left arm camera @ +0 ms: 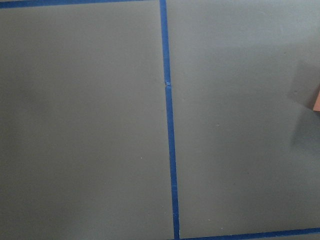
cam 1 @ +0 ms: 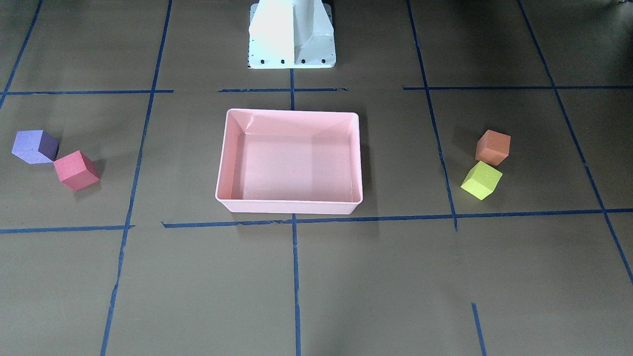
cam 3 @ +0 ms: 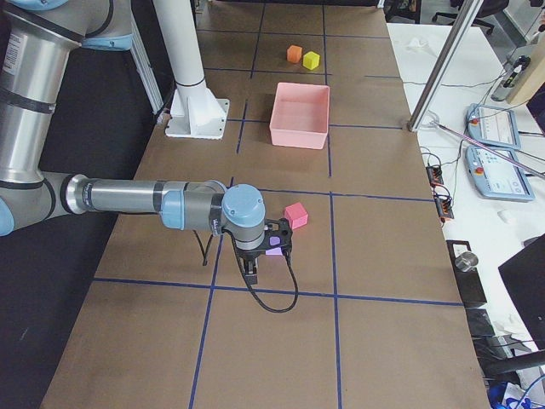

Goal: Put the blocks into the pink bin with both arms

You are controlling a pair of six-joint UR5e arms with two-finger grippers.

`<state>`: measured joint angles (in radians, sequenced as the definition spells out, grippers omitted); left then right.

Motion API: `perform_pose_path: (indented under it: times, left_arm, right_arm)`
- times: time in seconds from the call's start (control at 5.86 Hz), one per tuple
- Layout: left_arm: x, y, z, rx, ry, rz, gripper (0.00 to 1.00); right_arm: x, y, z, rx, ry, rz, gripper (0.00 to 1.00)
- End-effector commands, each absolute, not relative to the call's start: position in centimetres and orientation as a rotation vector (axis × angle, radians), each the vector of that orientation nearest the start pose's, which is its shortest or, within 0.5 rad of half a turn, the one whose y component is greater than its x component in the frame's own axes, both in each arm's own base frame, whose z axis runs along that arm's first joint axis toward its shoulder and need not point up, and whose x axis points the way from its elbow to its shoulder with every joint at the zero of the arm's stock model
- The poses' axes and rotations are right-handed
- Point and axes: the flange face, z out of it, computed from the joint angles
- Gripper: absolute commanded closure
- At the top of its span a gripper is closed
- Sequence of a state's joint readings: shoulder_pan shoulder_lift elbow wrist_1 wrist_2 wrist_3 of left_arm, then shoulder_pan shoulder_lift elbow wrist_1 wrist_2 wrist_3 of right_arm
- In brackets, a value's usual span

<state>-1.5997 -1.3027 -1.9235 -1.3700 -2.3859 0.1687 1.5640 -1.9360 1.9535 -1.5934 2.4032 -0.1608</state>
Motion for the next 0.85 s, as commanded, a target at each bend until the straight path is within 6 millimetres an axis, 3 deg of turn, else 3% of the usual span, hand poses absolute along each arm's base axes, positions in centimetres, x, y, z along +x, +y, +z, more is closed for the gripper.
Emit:
perform_pose_path:
  times: [0.0, 0.17, 0.51, 0.68]
  left_arm:
    - [-7.1, -36.7, 61.6, -0.013, 0.826, 0.097, 0.00]
    - [-7.1, -36.8, 61.3, -0.007, 0.825, 0.102, 0.00]
    - [-6.7, -37.1, 60.0, 0.021, 0.855, 0.106, 0.00]
    - [-6.6, -37.4, 59.7, 0.030, 0.869, 0.112, 0.00]
  right_arm:
    - [3.3, -34.8, 61.5, 0.048, -0.840, -0.219, 0.00]
    - [2.5, -35.1, 61.4, 0.036, -0.839, -0.181, 0.00]
    - [-3.8, -36.3, 59.9, 0.024, -0.847, -0.040, 0.00]
    - [-5.5, -36.2, 60.3, 0.020, -0.839, -0.037, 0.00]
